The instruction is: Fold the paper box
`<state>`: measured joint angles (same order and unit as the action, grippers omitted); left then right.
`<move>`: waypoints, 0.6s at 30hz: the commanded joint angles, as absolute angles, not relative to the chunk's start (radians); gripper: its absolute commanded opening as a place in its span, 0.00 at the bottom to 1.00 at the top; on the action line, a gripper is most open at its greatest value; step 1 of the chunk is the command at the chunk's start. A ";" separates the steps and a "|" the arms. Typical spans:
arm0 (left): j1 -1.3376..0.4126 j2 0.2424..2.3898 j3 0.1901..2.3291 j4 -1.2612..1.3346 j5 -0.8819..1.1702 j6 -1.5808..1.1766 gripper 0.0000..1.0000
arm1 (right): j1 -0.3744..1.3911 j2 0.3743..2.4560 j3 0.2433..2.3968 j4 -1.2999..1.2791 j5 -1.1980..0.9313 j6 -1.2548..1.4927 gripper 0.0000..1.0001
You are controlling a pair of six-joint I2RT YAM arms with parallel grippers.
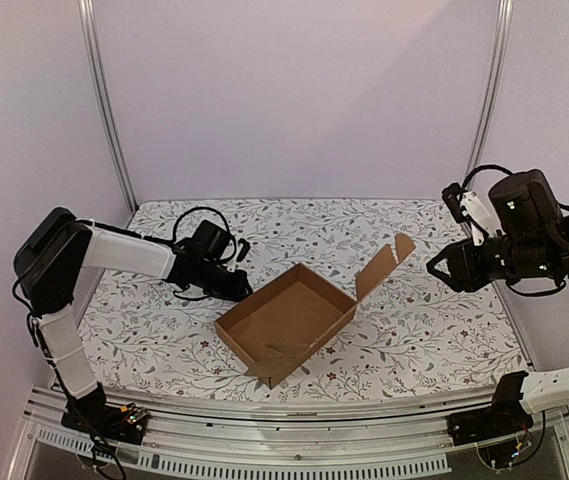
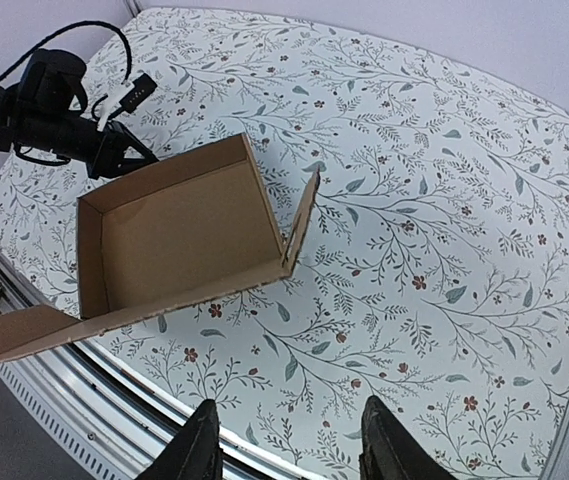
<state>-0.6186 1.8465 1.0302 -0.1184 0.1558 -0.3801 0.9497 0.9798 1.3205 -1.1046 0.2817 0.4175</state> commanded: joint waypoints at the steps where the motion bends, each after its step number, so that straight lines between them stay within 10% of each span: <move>1: -0.614 1.829 1.006 -0.112 0.181 -0.403 0.15 | 0.947 0.936 1.202 -1.049 0.297 0.514 0.46; 18: -0.691 1.724 0.896 -0.110 0.178 -0.479 0.14 | 0.948 1.031 0.955 -0.571 0.117 0.653 0.33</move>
